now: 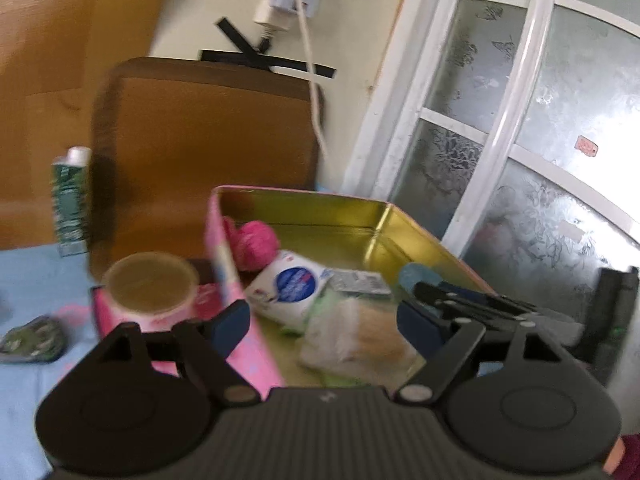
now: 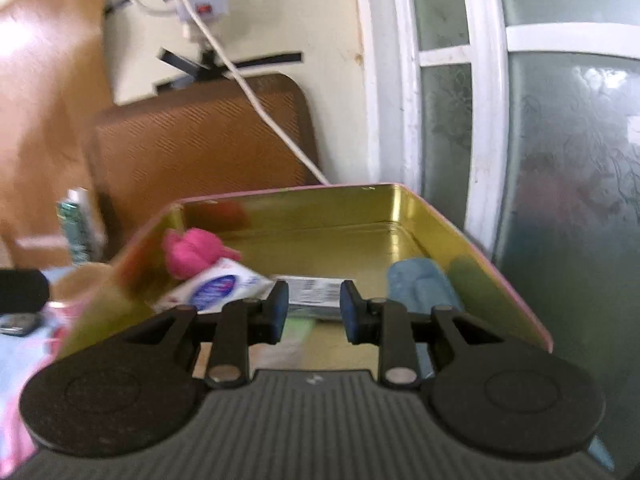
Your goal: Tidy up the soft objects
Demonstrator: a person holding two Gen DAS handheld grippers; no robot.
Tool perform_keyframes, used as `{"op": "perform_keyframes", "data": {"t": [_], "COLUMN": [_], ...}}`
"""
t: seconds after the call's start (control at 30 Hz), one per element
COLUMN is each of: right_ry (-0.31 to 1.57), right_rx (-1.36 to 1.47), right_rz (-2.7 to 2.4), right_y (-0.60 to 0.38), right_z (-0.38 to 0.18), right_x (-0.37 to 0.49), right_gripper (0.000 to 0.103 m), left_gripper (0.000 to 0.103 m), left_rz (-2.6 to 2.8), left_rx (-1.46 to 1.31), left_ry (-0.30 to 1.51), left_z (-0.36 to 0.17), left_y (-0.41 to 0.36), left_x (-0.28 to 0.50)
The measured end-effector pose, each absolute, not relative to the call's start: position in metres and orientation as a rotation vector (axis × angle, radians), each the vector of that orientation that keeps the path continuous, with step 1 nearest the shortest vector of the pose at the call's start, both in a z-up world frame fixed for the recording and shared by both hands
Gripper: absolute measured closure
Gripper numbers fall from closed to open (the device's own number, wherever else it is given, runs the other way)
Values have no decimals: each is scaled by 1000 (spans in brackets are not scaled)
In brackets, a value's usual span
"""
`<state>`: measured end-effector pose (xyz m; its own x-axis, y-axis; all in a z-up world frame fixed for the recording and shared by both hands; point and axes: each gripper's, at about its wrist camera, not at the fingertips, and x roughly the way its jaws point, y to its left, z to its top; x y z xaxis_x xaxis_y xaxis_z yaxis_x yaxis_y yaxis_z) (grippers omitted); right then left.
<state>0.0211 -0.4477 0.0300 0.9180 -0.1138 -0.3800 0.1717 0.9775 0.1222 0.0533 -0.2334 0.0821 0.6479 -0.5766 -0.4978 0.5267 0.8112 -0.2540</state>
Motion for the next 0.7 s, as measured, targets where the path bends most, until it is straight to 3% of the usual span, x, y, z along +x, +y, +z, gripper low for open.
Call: {"op": "perform_keyframes", "data": {"t": [0.33,0.7], "right_ry": [293,342], "right_rx": [242,389], "right_rz": [-45,-4], "right_y": [-383,-338], "right_z": [34,25], "right_x": [-63,-103], "right_gripper": [71,70], "left_gripper": [20,17], "left_rz": [-504,-402], "left_rx": [47,89], "left_ry": [556,537], "left_z": [79,67], "left_y": [-176,-122], "left_x": [4,-35]}}
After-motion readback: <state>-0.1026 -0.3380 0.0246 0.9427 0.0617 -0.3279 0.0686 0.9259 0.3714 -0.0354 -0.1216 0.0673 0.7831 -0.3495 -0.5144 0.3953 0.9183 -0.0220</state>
